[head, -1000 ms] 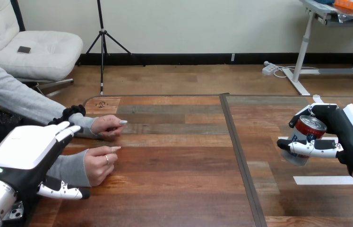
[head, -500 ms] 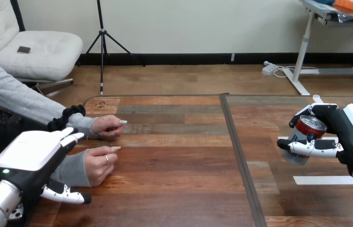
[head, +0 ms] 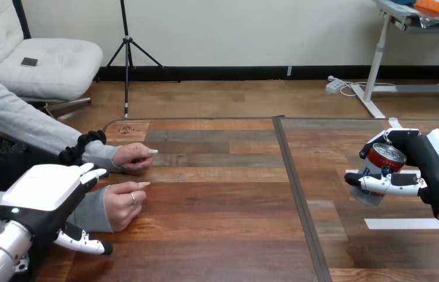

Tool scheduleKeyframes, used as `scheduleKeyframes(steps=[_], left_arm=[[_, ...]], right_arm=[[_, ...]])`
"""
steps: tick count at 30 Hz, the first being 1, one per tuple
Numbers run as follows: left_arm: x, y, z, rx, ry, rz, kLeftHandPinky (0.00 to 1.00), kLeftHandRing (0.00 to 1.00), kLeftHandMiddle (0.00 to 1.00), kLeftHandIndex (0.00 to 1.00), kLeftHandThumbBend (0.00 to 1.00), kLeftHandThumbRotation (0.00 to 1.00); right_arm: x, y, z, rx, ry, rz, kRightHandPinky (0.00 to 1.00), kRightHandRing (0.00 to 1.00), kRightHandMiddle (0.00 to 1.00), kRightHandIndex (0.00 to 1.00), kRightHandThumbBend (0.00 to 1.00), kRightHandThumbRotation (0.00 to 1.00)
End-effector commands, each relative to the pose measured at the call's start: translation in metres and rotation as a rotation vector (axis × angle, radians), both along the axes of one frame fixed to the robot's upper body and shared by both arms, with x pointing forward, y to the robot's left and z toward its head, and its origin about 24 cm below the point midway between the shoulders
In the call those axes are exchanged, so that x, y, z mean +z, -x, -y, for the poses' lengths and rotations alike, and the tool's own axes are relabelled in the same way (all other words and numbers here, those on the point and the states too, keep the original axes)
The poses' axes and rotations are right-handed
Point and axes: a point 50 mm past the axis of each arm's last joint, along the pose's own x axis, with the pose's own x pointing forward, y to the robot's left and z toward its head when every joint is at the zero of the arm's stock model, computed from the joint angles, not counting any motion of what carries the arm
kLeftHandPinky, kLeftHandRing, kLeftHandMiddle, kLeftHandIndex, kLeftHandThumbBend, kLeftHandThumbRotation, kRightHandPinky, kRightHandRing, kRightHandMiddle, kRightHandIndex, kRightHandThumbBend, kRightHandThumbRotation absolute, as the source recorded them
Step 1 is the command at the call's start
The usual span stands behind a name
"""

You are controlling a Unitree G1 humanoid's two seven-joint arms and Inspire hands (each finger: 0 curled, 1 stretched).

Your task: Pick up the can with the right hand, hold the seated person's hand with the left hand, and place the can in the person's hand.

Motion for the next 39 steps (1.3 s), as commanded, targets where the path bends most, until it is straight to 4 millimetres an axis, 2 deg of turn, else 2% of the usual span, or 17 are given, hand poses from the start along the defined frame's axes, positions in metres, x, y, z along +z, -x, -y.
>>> scheduleKeyframes(steps=[1,30,39], left_arm=[[0.019,-0.02,-0.006,0.008,-0.068,0.055,0.8,0.92,0.96,0.91,1.0,0.46],[0.006,-0.033,-0.019,0.072,-0.143,-0.003,0.85,0.97,1.0,0.95,1.0,0.48],[0.004,-0.033,-0.023,0.088,-0.153,0.0,0.84,0.95,0.99,0.94,1.0,0.46]], right_arm=[[0.034,-0.018,-0.003,0.027,0.006,0.139,0.31,0.34,0.4,0.45,0.68,0.0],[0.036,-0.016,0.0,0.031,-0.004,0.147,0.29,0.32,0.39,0.45,0.69,0.0],[0.036,-0.016,0.0,0.033,-0.008,0.145,0.28,0.32,0.39,0.44,0.68,0.0]])
